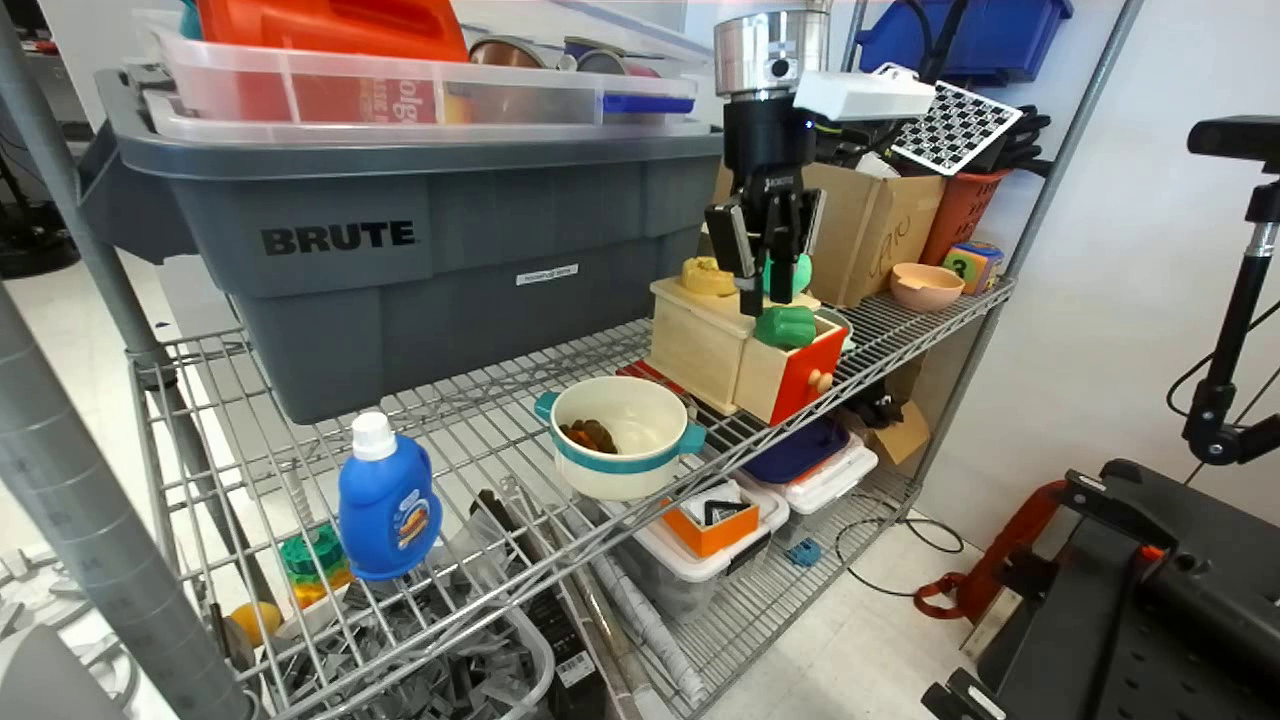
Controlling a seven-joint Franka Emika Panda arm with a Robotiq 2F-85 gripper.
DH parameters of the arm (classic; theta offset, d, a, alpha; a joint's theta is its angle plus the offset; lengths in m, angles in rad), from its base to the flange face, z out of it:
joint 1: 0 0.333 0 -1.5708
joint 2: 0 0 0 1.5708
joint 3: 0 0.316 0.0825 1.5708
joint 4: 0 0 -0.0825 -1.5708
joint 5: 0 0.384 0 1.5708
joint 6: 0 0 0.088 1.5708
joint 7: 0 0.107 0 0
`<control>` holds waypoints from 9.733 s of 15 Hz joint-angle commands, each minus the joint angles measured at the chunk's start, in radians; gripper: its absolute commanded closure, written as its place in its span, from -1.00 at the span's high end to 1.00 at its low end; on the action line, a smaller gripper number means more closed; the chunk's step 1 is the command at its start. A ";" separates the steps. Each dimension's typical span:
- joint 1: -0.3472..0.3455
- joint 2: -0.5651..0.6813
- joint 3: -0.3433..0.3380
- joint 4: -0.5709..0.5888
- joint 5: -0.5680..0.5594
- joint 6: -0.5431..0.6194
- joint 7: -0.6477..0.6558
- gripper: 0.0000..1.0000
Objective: Pick up the green pepper plush toy and put it in the boy to the left, pick up the light green object and put it in the bowl to the right
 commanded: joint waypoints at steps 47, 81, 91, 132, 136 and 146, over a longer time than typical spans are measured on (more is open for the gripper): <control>-0.039 -0.113 0.003 -0.079 -0.004 0.001 -0.052 -0.54; -0.115 0.097 -0.017 0.093 0.015 -0.018 -0.090 -0.54; -0.109 0.057 -0.016 0.055 0.003 -0.013 -0.086 -0.54; -0.047 -0.192 -0.019 -0.176 -0.017 0.017 -0.073 1.00; -0.051 -0.186 -0.022 -0.175 -0.015 0.015 -0.071 1.00; -0.074 -0.207 -0.036 -0.120 -0.011 -0.013 -0.079 1.00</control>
